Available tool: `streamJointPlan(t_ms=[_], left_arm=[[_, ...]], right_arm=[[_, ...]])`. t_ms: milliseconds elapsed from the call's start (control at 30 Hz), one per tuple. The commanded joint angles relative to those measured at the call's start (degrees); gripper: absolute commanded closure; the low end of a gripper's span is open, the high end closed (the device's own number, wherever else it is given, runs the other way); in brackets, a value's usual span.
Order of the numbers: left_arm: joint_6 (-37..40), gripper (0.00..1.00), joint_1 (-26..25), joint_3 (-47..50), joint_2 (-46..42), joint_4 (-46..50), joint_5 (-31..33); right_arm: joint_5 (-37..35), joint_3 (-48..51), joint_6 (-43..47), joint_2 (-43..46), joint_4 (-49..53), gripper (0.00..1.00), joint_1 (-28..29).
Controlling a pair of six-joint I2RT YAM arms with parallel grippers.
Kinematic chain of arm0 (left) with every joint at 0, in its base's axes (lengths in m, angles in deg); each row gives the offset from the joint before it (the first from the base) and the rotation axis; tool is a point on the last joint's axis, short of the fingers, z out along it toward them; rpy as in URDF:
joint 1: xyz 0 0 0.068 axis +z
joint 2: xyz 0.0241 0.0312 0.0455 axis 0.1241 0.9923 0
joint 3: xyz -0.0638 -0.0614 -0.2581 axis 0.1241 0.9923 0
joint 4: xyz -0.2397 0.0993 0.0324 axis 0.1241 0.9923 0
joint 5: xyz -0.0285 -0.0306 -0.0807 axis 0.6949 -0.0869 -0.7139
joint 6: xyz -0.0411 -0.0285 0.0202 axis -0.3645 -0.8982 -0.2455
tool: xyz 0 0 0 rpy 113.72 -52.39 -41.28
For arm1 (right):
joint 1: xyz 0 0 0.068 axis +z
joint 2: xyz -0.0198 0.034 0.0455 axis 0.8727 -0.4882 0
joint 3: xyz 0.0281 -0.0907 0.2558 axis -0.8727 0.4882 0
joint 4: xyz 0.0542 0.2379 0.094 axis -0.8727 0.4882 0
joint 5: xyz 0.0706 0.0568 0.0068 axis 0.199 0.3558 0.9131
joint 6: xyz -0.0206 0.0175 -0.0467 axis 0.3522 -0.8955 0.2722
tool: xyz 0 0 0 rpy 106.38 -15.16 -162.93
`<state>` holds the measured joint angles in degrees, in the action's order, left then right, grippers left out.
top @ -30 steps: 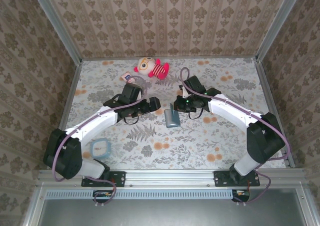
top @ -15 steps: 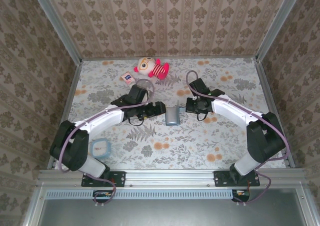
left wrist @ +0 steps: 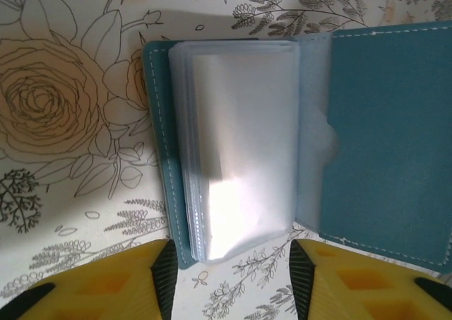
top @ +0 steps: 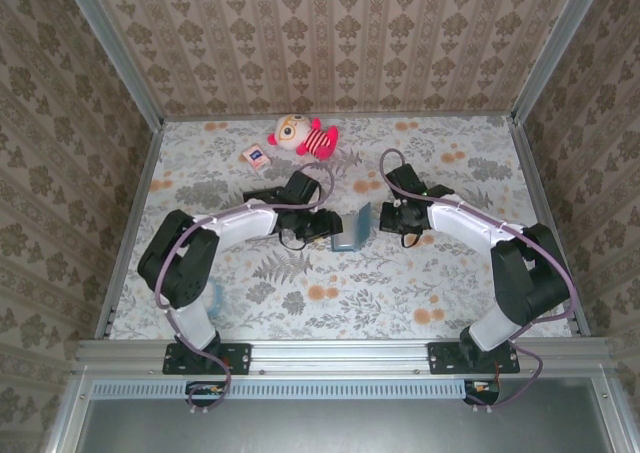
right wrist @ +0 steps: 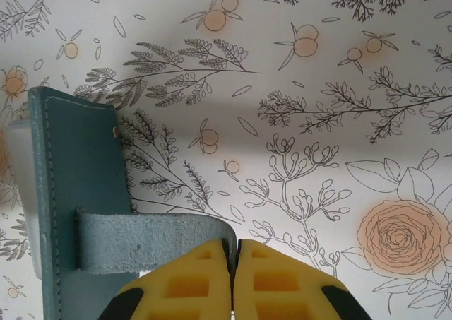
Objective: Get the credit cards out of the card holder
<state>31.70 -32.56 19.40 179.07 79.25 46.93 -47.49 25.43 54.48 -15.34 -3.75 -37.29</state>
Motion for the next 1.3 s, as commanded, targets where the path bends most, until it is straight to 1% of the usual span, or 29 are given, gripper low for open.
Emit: streamJointPlan(t_ms=[0, 133, 700, 1000, 1267], left_arm=[[0.6, 0.54, -0.1, -2.7, 1.6, 0.7, -1.9], [2.0, 0.61, -0.4, -4.3, 3.5, 2.4, -0.8], [2.9, 0.65, -0.6, -6.7, 7.3, 3.7, -2.1], [2.8, 0.62, -0.7, -8.7, 9.2, 4.8, -3.4], [2.1, 0.55, -0.6, -9.6, 10.5, 5.9, -3.5]], right_arm=[[1.7, 0.8, 0.9, 0.0, -0.9, 0.94, -0.4], [2.3, 1.0, 0.8, -0.8, -1.3, 0.94, -0.6], [3.6, 1.1, 0.6, -2.3, -1.1, 0.94, -0.6], [3.5, 1.1, 0.4, -2.7, -1.2, 0.94, -0.7], [3.6, 1.1, 0.3, -3.1, -1.3, 0.93, -0.7]])
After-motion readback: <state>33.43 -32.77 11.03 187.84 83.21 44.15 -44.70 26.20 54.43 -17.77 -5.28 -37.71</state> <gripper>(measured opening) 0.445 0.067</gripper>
